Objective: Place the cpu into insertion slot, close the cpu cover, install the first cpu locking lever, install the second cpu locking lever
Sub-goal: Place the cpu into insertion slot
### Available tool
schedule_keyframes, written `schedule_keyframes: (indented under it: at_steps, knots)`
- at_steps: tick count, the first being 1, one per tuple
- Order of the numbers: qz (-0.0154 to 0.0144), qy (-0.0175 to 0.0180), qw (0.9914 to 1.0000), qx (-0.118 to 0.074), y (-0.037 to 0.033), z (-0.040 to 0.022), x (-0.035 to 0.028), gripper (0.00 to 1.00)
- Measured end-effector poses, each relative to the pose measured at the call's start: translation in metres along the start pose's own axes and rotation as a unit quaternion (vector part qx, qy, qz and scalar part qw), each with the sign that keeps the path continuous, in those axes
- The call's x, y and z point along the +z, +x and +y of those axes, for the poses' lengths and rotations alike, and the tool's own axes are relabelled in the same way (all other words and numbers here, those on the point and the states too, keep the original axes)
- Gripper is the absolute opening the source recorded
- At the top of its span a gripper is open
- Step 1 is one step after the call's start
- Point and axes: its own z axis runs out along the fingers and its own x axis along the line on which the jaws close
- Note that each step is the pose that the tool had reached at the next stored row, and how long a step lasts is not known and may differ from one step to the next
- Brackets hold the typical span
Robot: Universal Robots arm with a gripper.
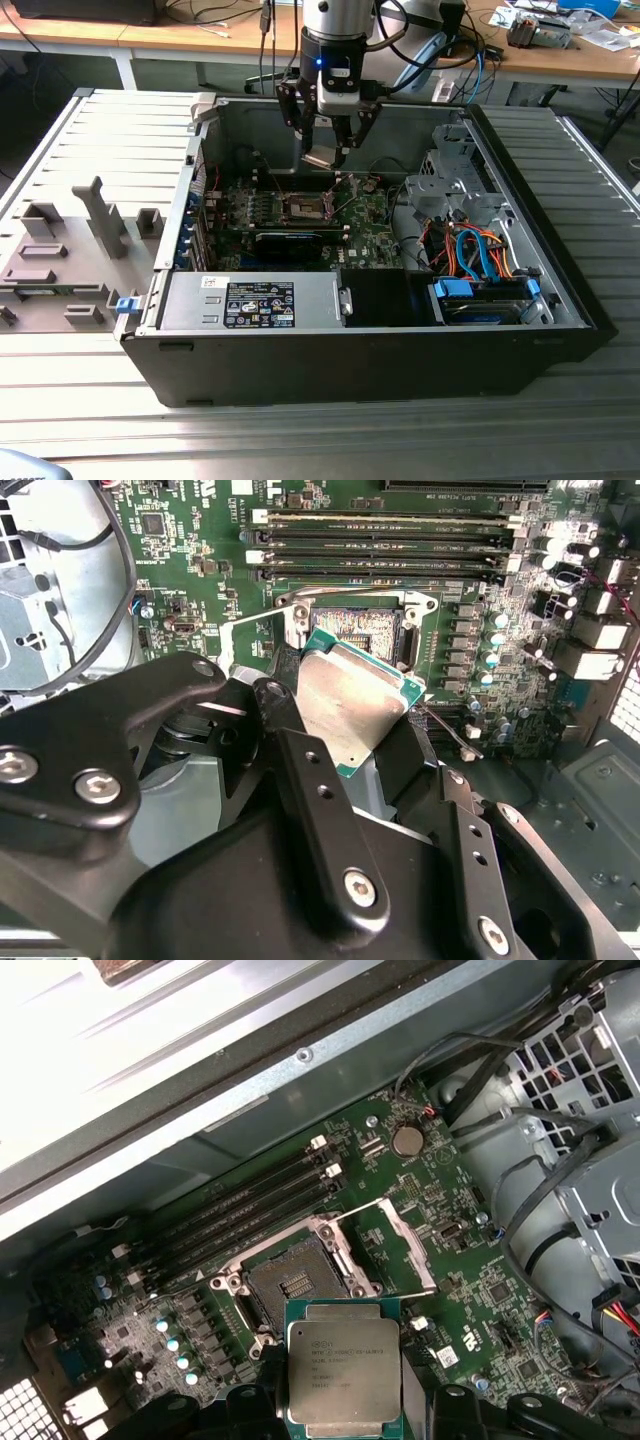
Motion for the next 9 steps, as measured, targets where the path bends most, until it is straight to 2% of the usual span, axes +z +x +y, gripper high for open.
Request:
schedule_keyframes:
  at_steps: [9]
  knots:
    - [-0.0002, 0.0006, 0.99999, 0.004, 0.0, 0.0, 0.0, 0.55]
